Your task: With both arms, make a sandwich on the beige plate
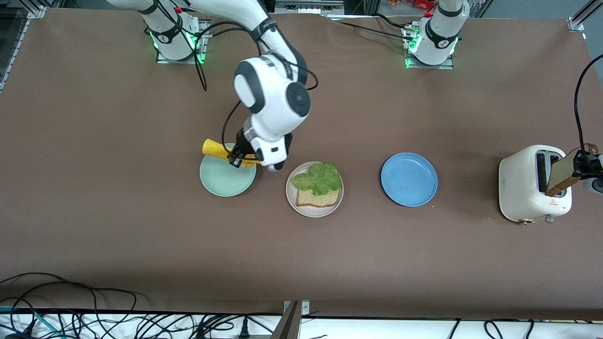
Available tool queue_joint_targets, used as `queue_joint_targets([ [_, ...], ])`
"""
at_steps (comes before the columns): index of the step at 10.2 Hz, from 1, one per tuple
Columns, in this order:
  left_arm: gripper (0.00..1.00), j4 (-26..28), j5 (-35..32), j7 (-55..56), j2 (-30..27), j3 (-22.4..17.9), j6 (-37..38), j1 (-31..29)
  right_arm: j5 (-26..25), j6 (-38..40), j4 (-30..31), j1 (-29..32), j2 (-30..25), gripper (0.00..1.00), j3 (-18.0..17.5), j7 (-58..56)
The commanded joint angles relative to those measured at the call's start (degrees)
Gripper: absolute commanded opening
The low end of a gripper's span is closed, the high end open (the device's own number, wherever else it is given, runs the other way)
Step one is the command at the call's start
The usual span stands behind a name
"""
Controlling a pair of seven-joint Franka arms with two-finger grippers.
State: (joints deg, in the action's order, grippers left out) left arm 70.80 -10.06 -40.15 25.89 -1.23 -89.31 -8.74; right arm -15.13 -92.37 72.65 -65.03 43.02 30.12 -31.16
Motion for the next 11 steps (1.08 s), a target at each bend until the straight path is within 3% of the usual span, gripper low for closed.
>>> queue_joint_targets([
  [1, 0.00, -0.05, 0.82, -0.28, -1.20, -0.26, 2.04, 1.36, -10.65, 0.79, -1.55, -6.48, 4.77, 0.00, 1.00, 5.47],
  [3, 0.00, -0.05, 0.92, -0.28, -1.28, -0.52, 2.04, 1.44, -17.63, 0.71, -1.63, -10.45, 8.29, 0.00, 0.91, 12.76],
  [7, 0.00, -0.05, 4.61, 0.51, -1.20, -0.35, 2.13, 1.44, -20.29, 0.53, -1.63, -12.22, 9.89, 0.00, 1.17, 17.89],
  [9, 0.00, -0.05, 4.61, 0.51, -1.20, -0.17, 2.56, 1.44, -17.15, 0.35, -1.98, -11.44, 9.02, 0.00, 1.78, 17.90],
  [11, 0.00, 0.04, 5.39, 0.51, -1.28, -0.17, 3.01, 1.53, -8.03, 0.35, -3.82, -7.15, 6.83, 0.00, 2.40, 11.61],
])
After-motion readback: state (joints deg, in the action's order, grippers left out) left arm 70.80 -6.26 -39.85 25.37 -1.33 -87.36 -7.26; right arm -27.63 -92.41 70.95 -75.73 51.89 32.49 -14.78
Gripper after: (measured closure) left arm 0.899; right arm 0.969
